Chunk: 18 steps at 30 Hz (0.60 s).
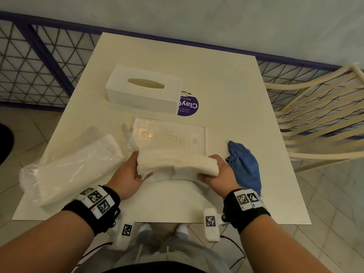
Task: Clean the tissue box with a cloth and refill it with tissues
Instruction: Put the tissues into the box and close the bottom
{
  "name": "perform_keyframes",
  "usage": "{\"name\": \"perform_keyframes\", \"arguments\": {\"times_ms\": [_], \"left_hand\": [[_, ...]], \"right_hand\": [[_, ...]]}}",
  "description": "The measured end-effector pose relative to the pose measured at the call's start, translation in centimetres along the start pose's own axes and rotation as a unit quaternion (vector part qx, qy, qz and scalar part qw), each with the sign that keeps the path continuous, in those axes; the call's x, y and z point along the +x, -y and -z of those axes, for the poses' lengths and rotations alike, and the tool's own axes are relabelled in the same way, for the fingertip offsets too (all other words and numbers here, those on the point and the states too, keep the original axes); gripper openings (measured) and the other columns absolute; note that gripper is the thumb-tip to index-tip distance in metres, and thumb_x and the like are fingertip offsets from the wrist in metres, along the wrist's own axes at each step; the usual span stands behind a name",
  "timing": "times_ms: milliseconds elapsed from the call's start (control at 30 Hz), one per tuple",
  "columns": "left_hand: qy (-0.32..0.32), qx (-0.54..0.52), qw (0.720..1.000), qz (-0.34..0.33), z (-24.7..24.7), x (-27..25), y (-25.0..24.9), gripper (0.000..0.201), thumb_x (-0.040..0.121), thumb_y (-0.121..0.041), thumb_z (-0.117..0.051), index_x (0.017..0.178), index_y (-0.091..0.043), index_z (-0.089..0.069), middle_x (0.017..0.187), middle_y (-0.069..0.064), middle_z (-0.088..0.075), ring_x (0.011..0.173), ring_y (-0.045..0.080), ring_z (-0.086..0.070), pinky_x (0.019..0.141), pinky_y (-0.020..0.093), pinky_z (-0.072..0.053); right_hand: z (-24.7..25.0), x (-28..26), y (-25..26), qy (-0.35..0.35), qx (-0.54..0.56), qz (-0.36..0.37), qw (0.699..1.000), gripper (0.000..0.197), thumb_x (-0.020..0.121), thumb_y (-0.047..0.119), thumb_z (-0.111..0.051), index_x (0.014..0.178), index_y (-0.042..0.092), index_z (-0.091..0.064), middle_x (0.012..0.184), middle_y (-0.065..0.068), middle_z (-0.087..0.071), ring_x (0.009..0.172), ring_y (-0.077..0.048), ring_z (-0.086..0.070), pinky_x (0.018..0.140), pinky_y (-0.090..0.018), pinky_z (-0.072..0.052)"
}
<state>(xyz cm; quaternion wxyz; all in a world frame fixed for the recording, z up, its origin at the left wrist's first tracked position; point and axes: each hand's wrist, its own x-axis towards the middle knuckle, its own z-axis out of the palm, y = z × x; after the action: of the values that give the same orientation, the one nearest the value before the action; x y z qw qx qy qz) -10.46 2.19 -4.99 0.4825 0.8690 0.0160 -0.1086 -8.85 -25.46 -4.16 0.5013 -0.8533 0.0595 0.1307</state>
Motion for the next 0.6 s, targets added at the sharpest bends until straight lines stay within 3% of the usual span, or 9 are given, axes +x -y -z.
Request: {"name": "perform_keyframes", "arguments": {"times_ms": [100,200,267,300,400,500,600], "left_hand": [[-0.032,-0.068,0.997,0.034,1.6,1.2,-1.4,0.031,0.091,-0.026,-0.059,0.119,-0.019,-0.047,0.107,-0.008,-0.062,0.101,0.013,-0.059,0.087,0.03,-0.044],[-0.085,-0.119,0.985,0.087,3.2,3.4,-2.6,0.031,0.092,-0.032,-0.057,0.119,-0.019,-0.051,0.11,-0.002,-0.063,0.099,0.017,-0.06,0.087,0.037,-0.049],[-0.096,-0.145,0.977,0.124,3.7,4.8,-3.3,0.034,0.091,-0.032,-0.058,0.119,-0.015,-0.052,0.115,0.004,-0.061,0.098,0.02,-0.061,0.075,0.038,-0.055],[-0.092,-0.148,0.974,0.142,3.8,5.4,-3.7,0.034,0.09,-0.032,-0.058,0.118,-0.013,-0.052,0.117,0.006,-0.06,0.097,0.021,-0.062,0.071,0.037,-0.057],[-0.062,-0.108,0.977,0.175,3.2,6.4,-4.8,0.035,0.091,-0.033,-0.057,0.116,-0.01,-0.051,0.113,0.008,-0.059,0.091,0.024,-0.062,0.073,0.041,-0.059],[-0.035,-0.063,0.982,0.175,1.9,7.0,-6.0,0.036,0.092,-0.035,-0.054,0.117,-0.009,-0.051,0.109,0.007,-0.058,0.081,0.024,-0.064,0.078,0.046,-0.058],[-0.018,-0.018,0.984,0.175,1.1,7.9,-6.9,0.036,0.094,-0.036,-0.048,0.118,-0.01,-0.051,0.106,0.005,-0.06,0.076,0.027,-0.068,0.082,0.043,-0.055]], "right_hand": [[0.0,1.6,2.4,0.005,0.142,-0.05,0.989,0.043,0.068,0.009,-0.079,0.104,0.021,-0.059,0.098,-0.001,-0.072,0.091,-0.019,-0.069,0.082,-0.038,-0.057],[-1.2,4.6,4.8,-0.017,0.208,-0.087,0.974,0.041,0.061,0.016,-0.072,0.102,0.016,-0.064,0.101,-0.008,-0.074,0.094,-0.03,-0.07,0.085,-0.044,-0.057],[-1.9,6.3,5.8,-0.023,0.224,-0.108,0.968,0.039,0.061,0.02,-0.07,0.1,0.015,-0.067,0.102,-0.009,-0.074,0.095,-0.032,-0.069,0.082,-0.044,-0.057],[-2.0,7.0,6.0,-0.02,0.215,-0.116,0.97,0.039,0.063,0.022,-0.07,0.101,0.015,-0.067,0.101,-0.008,-0.073,0.093,-0.03,-0.068,0.075,-0.04,-0.056],[-1.3,7.9,5.6,-0.017,0.175,-0.149,0.973,0.025,0.077,0.019,-0.067,0.102,0.015,-0.064,0.096,-0.005,-0.069,0.084,-0.024,-0.063,0.059,-0.028,-0.045],[0.2,8.2,4.4,-0.037,0.135,-0.173,0.975,0.023,0.08,0.02,-0.064,0.103,0.016,-0.062,0.1,-0.006,-0.067,0.089,-0.026,-0.061,0.064,-0.031,-0.046],[1.3,8.2,3.8,-0.054,0.102,-0.175,0.978,0.026,0.081,0.022,-0.062,0.106,0.015,-0.061,0.108,-0.01,-0.066,0.1,-0.031,-0.062,0.073,-0.039,-0.049]]}}
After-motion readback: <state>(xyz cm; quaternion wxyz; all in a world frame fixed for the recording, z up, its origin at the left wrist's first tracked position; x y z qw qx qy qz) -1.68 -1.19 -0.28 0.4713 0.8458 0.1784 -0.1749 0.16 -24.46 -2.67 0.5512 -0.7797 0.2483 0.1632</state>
